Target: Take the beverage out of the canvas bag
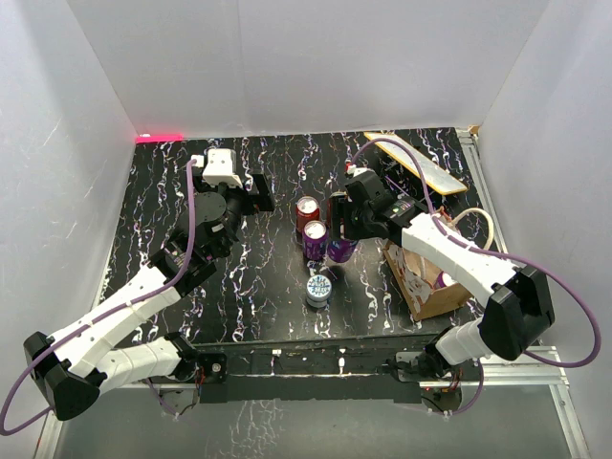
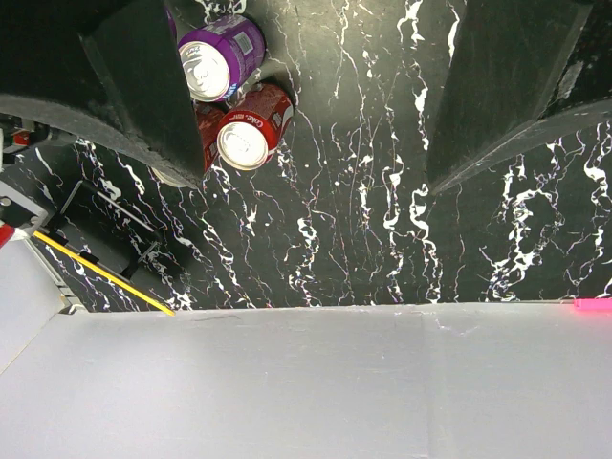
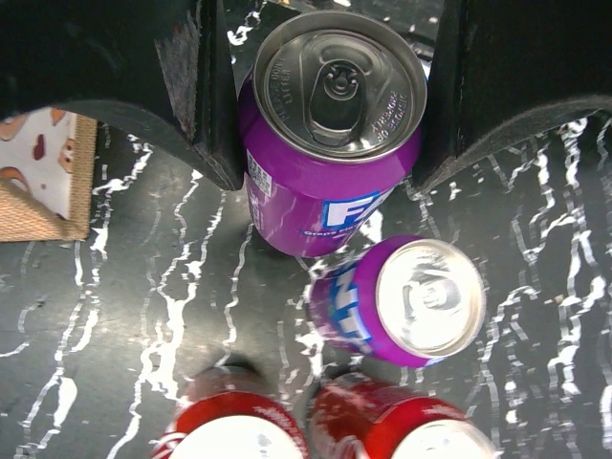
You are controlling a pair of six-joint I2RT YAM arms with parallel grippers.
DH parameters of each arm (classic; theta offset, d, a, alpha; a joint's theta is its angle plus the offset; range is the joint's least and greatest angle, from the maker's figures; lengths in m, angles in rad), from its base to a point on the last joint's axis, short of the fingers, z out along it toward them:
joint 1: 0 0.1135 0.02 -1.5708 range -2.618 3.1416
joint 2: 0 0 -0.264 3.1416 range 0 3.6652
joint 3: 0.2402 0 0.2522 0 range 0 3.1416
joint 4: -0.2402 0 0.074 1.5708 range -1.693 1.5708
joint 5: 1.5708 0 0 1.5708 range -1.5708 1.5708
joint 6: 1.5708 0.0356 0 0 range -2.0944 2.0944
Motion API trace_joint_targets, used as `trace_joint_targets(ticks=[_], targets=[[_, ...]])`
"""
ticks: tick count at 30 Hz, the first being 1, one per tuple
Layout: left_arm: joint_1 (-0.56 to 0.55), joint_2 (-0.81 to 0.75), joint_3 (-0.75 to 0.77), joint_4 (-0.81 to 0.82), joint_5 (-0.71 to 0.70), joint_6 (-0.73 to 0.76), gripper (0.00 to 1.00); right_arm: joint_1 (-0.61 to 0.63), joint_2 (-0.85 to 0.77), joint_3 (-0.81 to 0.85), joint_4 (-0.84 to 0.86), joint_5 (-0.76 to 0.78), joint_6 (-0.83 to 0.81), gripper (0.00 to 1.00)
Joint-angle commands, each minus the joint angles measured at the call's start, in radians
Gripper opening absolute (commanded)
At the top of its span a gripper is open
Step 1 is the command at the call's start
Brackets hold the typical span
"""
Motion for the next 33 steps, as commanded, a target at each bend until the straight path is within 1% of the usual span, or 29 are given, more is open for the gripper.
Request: trace_joint_targets(ticks=[1,5,10,16,33], targets=[[-0.004,-0.015,0.023,0.011,-0.009,0.003,0.97,-0.007,-0.006,0.059,0.076,0.129,0.013,0.08],[-0.004,-0.017,0.024,0.012,-0.010,0.004,0.97,-0.006,-0.013,0.023,0.125,0.154,0.034,0.08],[-0.004,-0.020,0.025,0.011,-0.009,0.004,0.97,-0.007,0.012,0.020,0.142,0.173,0.049,0.08],[-0.004,-0.021,0.023,0.013,-0.014,0.009,0.97,-0.007,0.068,0.053,0.132,0.207,0.053,0.08],[-0.004,-0.018,0.023,0.016,-0.014,0.011,0.97,-0.022,0.186,0.101,0.117,0.219,0.055,0.08]])
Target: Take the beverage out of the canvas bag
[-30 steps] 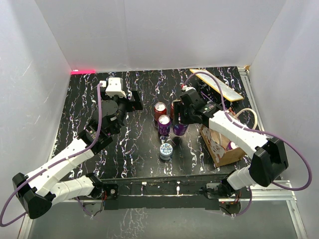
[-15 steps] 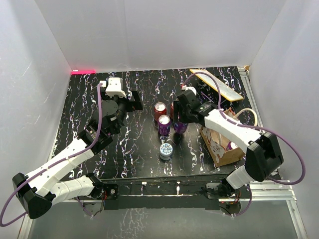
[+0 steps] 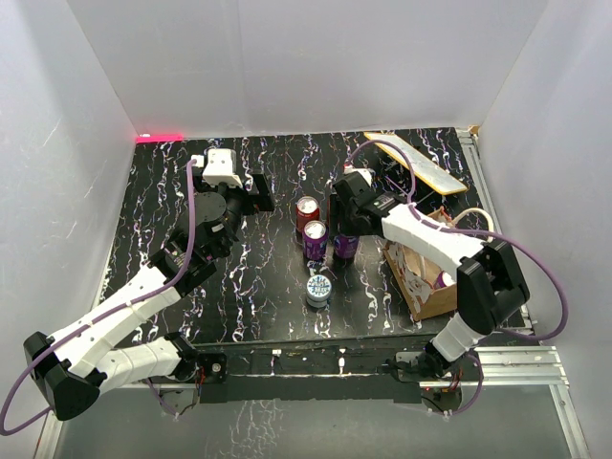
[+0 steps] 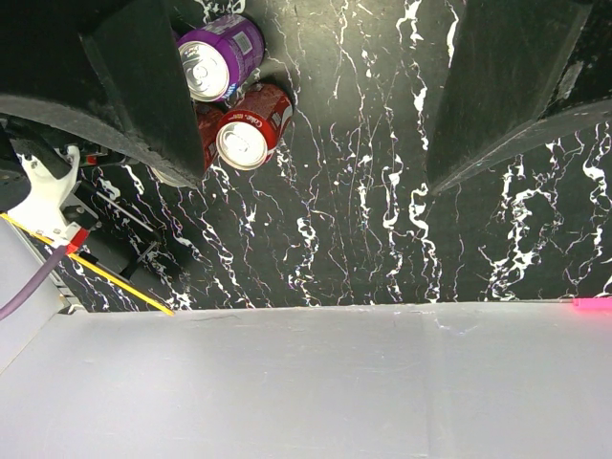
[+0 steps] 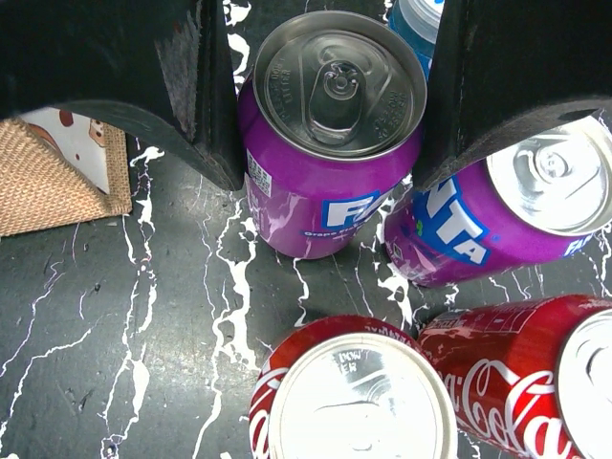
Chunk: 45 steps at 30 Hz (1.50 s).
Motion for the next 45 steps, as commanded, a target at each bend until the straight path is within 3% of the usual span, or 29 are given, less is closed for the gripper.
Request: trace_joint_targets(ticks=[1,14,22,27,32,35,45], targets=[[-0.004,-0.018,0.023,0.015,-0.013,0.008,0.97,-0.011,0.008,0.077,0.079,0.032,0.003,0.08],[-0.004,-0.021,0.023,0.015,-0.011,0.005,0.97,-0.030,0.035,0.056,0.117,0.001,0.012,0.13],[-0.004,-0.021,0.023,0.015,-0.010,0.007,0.97,-0.043,0.053,0.054,0.120,-0.015,0.007,0.22],[-0.004,-0.020,0.024,0.015,-0.009,0.006,0.97,-0.044,0.053,0.056,0.119,-0.037,-0.008,0.36],[-0.004,-0.019,0.023,0.015,-0.007,0.005,0.97,-0.046,0.046,0.058,0.107,-0.039,-0.016,0.62],[-0.004,-0.019,0.023,0.015,-0.006,0.004,0.97,-0.046,0.041,0.062,0.099,-0.043,-0.021,0.71],[-0.004,-0.019,0.023,0.014,-0.004,0.003,0.97,-0.046,-0.050,0.081,0.056,-0.032,-0.039,0.84]])
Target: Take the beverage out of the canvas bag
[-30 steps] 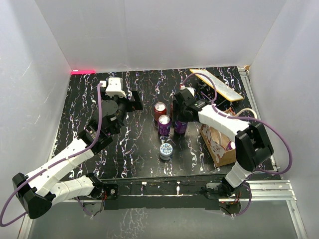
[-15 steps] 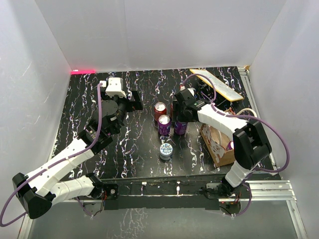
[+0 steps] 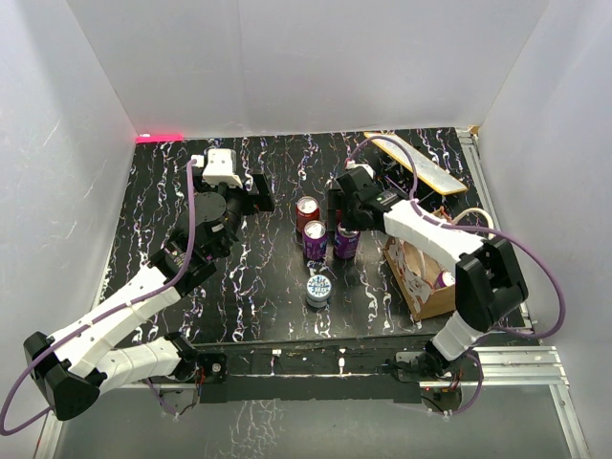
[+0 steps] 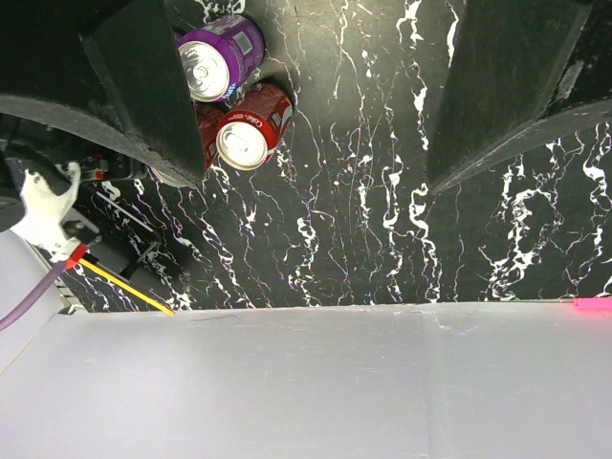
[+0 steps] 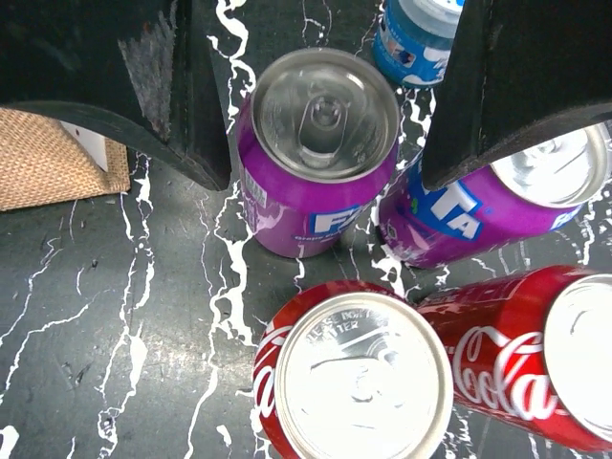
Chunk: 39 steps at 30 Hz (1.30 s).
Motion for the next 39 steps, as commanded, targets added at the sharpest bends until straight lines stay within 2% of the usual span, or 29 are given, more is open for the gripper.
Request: trace_joint_targets(ticks=[1,5,11,18,20,24,29,34,39], targets=[[-0.004,-0.019,0.023,0.014,-0.006,0.003,0.97,-0.007,-0.113,0.057,0.017,0.017,-0.024,0.85],[-0.004,-0.019,0.023,0.014,-0.007,0.003,0.97,-0.006,-0.207,0.068,-0.039,0.064,-0.091,0.88],[-0.004,-0.021,0.025,0.012,0.000,0.001,0.97,-0.010,-0.383,0.123,-0.200,0.288,-0.143,0.89],[-0.005,-0.015,0.025,0.009,0.005,-0.006,0.97,-0.042,-0.568,0.019,-0.370,0.581,0.035,0.83],[-0.010,-0.009,0.025,0.009,0.005,-0.006,0.97,-0.080,-0.599,-0.016,-0.407,0.606,0.086,0.80],[-0.012,-0.003,0.025,0.009,0.009,-0.007,0.97,-0.188,-0.619,-0.065,-0.448,0.577,0.155,0.75],[-0.012,0.004,0.024,0.011,0.006,-0.004,0.97,-0.328,-0.617,-0.140,-0.455,0.462,0.233,0.72],[-0.012,0.000,0.025,0.011,0.007,-0.004,0.97,-0.395,-0.605,-0.177,-0.454,0.387,0.310,0.71],[-0.012,-0.009,0.026,0.009,-0.003,0.000,0.97,-0.409,-0.640,-0.259,-0.440,0.268,0.436,0.70]])
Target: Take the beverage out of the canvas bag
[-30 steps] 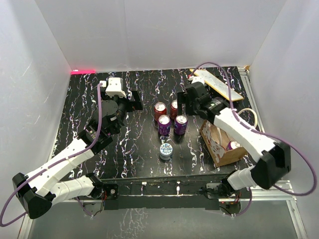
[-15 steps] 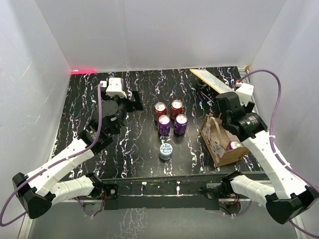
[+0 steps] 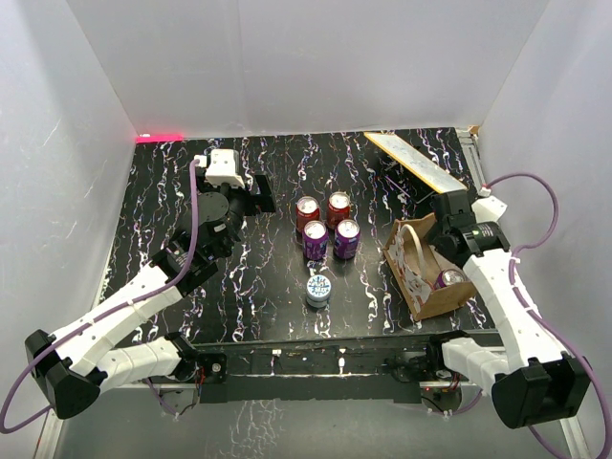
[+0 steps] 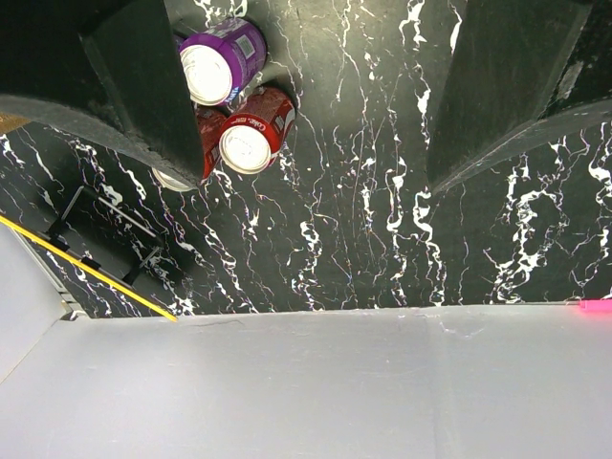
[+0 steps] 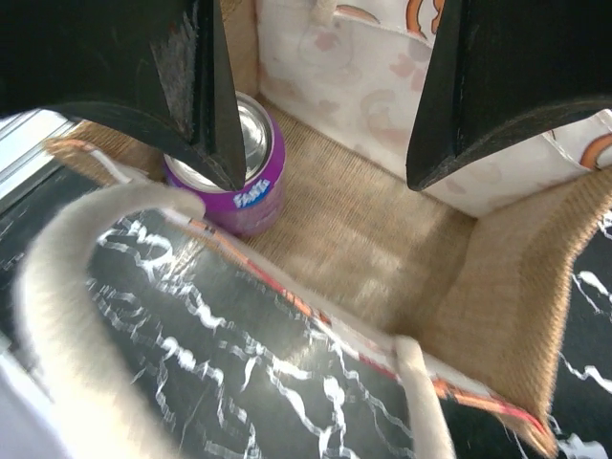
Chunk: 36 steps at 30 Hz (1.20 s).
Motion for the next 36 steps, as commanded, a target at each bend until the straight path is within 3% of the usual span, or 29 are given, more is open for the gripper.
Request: trace_joint_targets(ticks=[1,5,11,16,20,27,36], targets=[[-0.006,-0.017,0.026,0.010,-0.006,0.004,0.97,-0.009,-0.042,-0.054,0.022,-0.125,0.154,0.70],[-0.007,-0.020,0.027,0.010,-0.005,0.003,0.97,-0.009,-0.036,-0.087,-0.018,-0.211,0.281,0.70],[-0.007,-0.021,0.028,0.008,-0.008,0.004,0.97,-0.010,-0.017,-0.119,-0.047,-0.259,0.338,0.75],[-0.006,-0.021,0.027,0.008,-0.008,0.003,0.97,-0.009,0.030,-0.130,-0.122,-0.190,0.430,0.80],[-0.006,-0.019,0.026,0.010,-0.007,0.004,0.97,-0.012,0.095,-0.123,-0.164,-0.150,0.470,0.91],[-0.006,-0.019,0.027,0.010,-0.011,0.005,0.97,-0.014,0.133,-0.098,-0.072,-0.142,0.365,0.92],[-0.007,-0.019,0.028,0.010,-0.005,0.004,0.97,-0.015,0.059,-0.014,-0.161,-0.015,0.317,0.92]])
